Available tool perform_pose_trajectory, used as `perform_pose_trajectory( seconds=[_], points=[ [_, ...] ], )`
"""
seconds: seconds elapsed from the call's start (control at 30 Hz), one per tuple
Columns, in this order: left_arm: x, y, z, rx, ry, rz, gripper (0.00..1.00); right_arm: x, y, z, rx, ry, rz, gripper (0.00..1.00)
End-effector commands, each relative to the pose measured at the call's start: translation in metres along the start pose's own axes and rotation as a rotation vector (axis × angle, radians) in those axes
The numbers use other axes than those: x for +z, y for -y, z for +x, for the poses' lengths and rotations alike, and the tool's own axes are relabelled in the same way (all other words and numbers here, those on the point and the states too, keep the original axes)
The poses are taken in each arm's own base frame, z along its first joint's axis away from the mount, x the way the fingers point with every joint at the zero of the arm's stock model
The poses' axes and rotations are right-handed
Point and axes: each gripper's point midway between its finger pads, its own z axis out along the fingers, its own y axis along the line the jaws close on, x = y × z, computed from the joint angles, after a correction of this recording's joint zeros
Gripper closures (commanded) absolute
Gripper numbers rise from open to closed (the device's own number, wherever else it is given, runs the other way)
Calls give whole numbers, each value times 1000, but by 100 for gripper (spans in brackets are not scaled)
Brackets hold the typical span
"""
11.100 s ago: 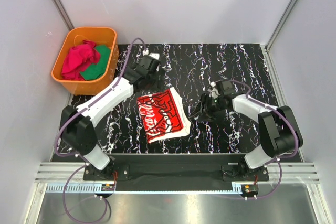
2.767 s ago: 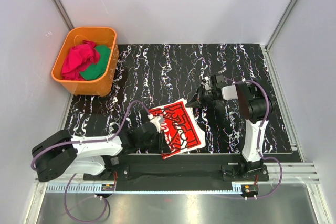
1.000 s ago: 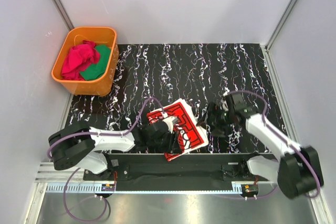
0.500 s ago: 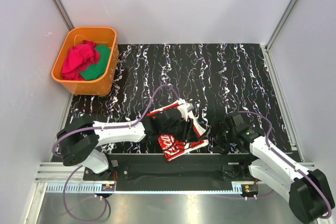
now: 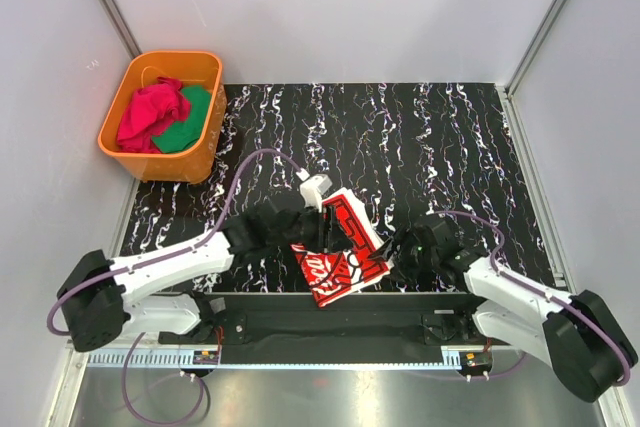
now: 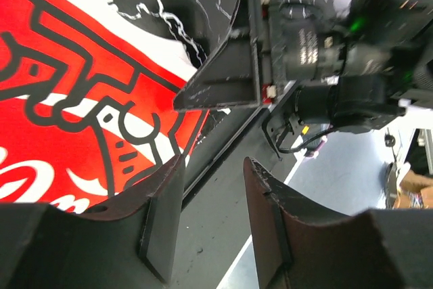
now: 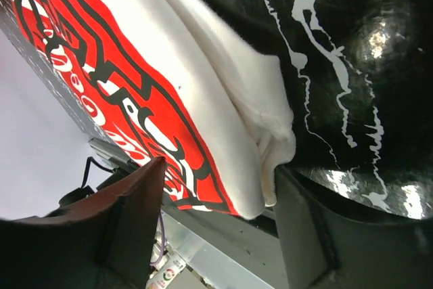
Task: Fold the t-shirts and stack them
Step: Neatly place the folded tshirt to the corner
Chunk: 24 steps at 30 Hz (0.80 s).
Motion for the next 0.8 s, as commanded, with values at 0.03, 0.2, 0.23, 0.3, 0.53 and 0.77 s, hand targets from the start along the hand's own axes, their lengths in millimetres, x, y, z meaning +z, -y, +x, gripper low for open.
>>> perform_pose_trajectory(
  seconds=[0.03, 0.2, 0.23, 0.3, 0.53, 0.77],
  points=[
    [-14, -9, -9, 15, 47, -28, 54, 11, 30, -22, 17, 145, 140, 34],
    [-24, -14, -11, 15, 59, -38, 54, 15, 16, -45, -46, 228, 166, 58],
    [-25, -17, -9, 14, 57, -44, 54, 17, 16, -47, -69, 226, 182, 72],
    [-30, -18, -10, 14, 64, -47, 53, 17, 16, -57, -99, 248, 214, 88],
    [-38, -31, -7, 3, 70, -66, 53, 3, -5, -115, -162, 344, 269, 100],
    [-43, -25, -13, 19, 75, -37, 52, -54, 49, -177, -15, 522, 661, 100]
  ],
)
